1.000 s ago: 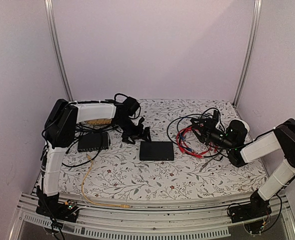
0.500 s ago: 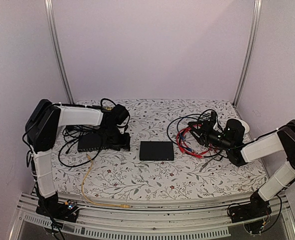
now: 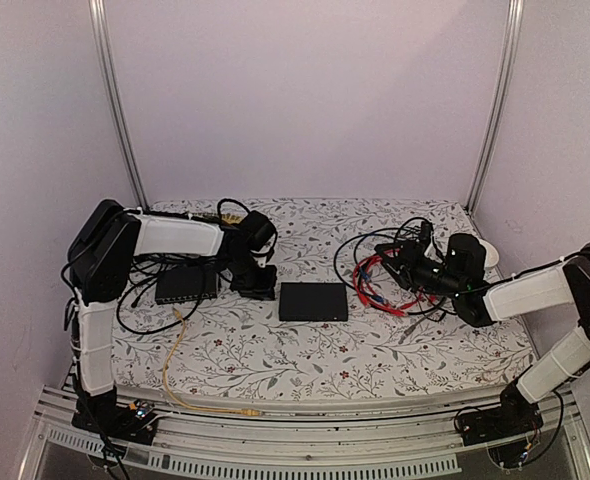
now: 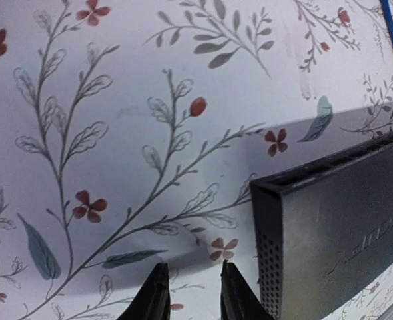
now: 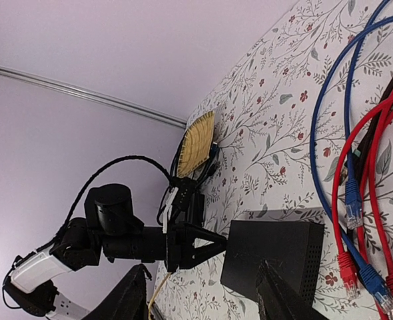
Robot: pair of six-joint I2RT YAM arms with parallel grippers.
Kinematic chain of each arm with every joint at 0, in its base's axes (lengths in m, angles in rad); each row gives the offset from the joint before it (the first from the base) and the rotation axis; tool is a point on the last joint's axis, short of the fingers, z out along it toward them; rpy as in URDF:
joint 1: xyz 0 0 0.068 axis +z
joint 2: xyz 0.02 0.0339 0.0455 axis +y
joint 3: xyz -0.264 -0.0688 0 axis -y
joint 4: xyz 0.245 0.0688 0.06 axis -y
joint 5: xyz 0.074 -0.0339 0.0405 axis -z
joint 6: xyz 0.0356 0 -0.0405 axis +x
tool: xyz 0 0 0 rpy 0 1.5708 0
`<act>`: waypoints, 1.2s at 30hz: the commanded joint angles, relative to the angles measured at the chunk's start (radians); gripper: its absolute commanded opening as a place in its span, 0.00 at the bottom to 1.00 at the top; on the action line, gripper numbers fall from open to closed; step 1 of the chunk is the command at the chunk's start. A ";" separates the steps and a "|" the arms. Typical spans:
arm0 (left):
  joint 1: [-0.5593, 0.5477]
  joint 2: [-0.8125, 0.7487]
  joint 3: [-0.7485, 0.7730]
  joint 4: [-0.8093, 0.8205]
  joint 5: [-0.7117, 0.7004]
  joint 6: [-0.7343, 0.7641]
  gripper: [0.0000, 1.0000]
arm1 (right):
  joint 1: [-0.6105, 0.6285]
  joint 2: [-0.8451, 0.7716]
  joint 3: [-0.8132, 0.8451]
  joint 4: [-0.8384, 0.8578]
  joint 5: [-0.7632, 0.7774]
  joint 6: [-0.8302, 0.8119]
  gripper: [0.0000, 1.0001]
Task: Pull the plug from the switch port
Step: Move the switch port to the center of the board, then reset both arms
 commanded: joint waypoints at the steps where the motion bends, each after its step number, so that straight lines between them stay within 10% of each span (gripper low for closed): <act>1: -0.046 0.075 0.065 0.029 0.016 -0.008 0.28 | 0.007 -0.053 0.035 -0.113 0.068 -0.067 0.53; 16: -0.107 0.134 0.178 0.035 0.027 -0.011 0.32 | 0.007 -0.175 0.118 -0.419 0.269 -0.260 0.54; 17: -0.103 0.115 0.165 0.036 0.015 -0.012 0.51 | 0.007 -0.182 0.136 -0.470 0.292 -0.294 0.55; 18: -0.098 0.092 0.149 0.039 0.008 -0.012 0.91 | 0.007 -0.188 0.159 -0.509 0.313 -0.321 0.55; 19: -0.093 0.069 0.124 0.045 0.002 -0.012 0.97 | 0.006 -0.193 0.179 -0.546 0.335 -0.363 0.55; 30: -0.059 -0.327 -0.050 0.147 -0.232 0.012 0.98 | 0.005 -0.258 0.302 -0.768 0.478 -0.585 0.80; 36: -0.047 -0.589 -0.277 0.486 -0.478 0.081 0.98 | 0.006 -0.291 0.308 -0.848 0.584 -0.565 0.92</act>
